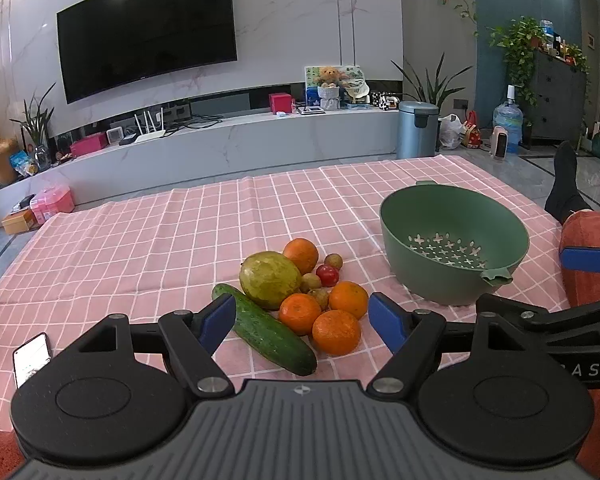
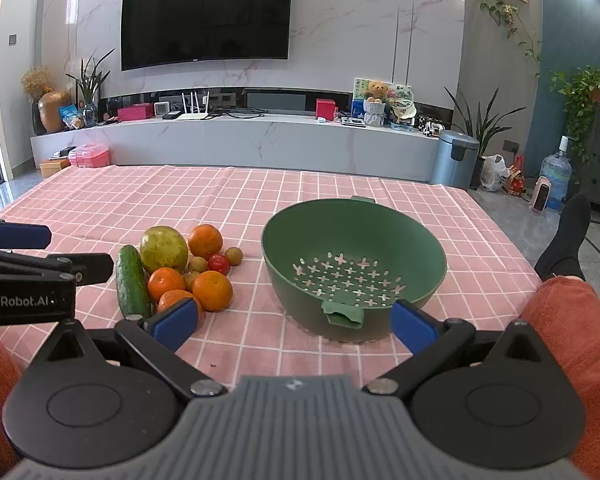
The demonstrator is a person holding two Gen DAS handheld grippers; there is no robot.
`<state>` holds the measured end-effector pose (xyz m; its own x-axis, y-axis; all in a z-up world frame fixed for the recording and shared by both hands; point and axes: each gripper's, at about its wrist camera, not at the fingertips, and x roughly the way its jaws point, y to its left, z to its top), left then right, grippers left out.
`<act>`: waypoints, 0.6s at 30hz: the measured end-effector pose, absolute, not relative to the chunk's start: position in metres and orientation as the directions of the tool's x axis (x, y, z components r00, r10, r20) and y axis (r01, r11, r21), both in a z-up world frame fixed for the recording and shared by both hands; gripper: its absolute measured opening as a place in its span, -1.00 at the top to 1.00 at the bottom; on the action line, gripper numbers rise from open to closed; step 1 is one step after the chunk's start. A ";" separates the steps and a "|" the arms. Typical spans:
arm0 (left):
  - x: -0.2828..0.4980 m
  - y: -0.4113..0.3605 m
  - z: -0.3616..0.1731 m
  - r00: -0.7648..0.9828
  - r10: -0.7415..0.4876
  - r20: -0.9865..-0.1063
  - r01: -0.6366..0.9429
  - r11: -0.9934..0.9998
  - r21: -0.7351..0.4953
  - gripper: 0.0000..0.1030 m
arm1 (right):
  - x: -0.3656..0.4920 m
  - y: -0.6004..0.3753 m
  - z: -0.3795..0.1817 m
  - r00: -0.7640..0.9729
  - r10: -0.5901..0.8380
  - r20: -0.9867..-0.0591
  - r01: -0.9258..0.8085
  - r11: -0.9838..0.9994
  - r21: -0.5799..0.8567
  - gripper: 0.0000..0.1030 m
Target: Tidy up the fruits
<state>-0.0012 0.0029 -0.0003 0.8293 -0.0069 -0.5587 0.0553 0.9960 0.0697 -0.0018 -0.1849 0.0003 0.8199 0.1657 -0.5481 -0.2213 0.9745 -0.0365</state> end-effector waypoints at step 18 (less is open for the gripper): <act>0.001 0.003 0.001 0.827 -0.009 -0.562 0.052 0.997 0.060 -0.72 | -0.002 -0.184 -0.001 0.815 0.163 -0.556 -0.222 0.974 -0.039 -0.91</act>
